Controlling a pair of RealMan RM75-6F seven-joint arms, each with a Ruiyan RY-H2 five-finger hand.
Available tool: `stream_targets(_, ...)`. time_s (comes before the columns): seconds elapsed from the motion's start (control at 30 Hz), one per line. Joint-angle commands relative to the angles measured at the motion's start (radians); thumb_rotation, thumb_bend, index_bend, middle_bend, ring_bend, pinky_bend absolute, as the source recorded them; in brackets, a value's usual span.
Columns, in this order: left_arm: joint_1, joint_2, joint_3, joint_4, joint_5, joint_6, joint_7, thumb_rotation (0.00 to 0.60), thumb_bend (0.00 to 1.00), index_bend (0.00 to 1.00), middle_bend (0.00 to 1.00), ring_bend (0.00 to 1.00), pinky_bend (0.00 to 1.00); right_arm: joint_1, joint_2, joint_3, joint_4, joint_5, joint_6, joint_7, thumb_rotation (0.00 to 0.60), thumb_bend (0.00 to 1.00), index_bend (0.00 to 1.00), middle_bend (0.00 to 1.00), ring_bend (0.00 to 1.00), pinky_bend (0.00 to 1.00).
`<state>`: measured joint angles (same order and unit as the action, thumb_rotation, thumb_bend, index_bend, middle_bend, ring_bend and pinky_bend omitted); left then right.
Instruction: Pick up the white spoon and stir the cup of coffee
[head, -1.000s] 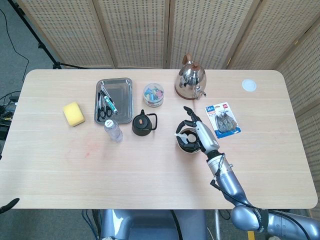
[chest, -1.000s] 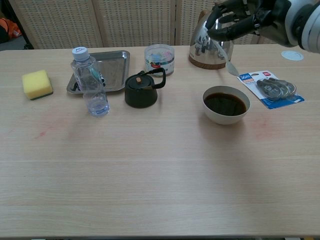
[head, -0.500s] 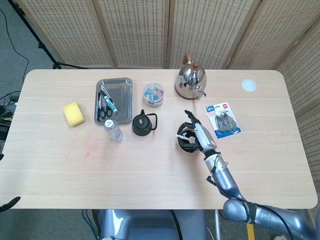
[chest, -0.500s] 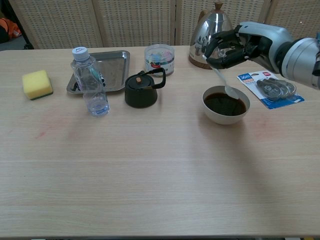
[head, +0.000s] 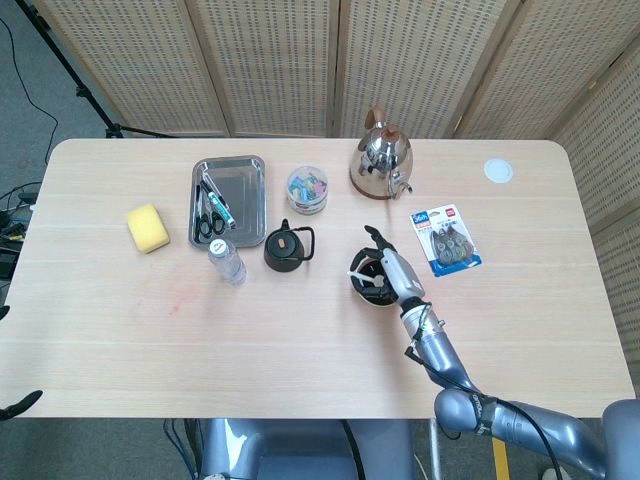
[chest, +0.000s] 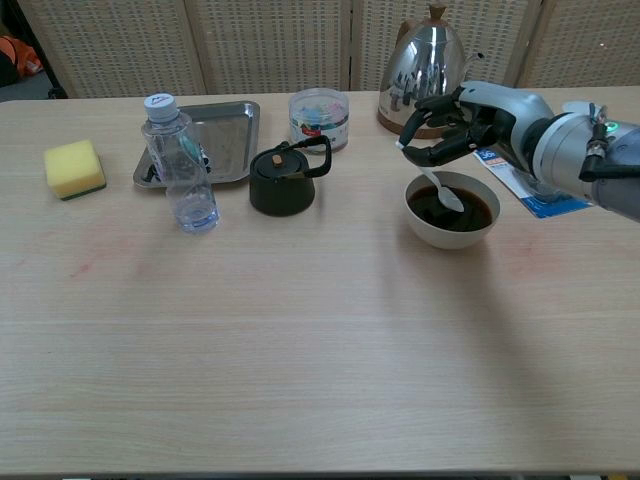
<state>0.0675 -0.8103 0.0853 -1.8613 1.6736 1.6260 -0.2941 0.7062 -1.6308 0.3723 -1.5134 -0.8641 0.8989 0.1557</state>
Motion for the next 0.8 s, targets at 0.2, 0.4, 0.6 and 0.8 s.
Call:
stream_targets(0.2, -0.009, -0.001, -0.002, -0.007, -0.009, -0.019, 0.015, 0.600, 0.00, 0.00, 0.00, 0.00, 0.00, 0.011, -0.014, 0.018, 0.050, 0.002, -0.065, 0.066, 0.600, 0.52, 0.59, 0.00, 0.00, 0.00)
stream_targets(0.4, -0.012, -0.003, -0.004, -0.012, -0.016, -0.027, 0.025, 0.600, 0.00, 0.00, 0.00, 0.00, 0.00, 0.021, -0.032, 0.024, 0.092, -0.011, -0.069, 0.078, 0.600, 0.52, 0.59, 0.00, 0.00, 0.00)
stream_targets(0.6, -0.016, -0.007, -0.007, -0.017, -0.027, -0.038, 0.039, 0.600, 0.00, 0.00, 0.00, 0.00, 0.00, 0.009, -0.025, 0.033, 0.145, -0.035, -0.076, 0.121, 0.600, 0.52, 0.59, 0.00, 0.00, 0.00)
stream_targets(0.8, -0.016, -0.012, -0.006, -0.025, -0.024, -0.040, 0.057, 0.600, 0.00, 0.00, 0.00, 0.00, 0.00, -0.026, 0.013, 0.029, 0.132, -0.065, -0.078, 0.171, 0.600, 0.52, 0.59, 0.00, 0.00, 0.00)
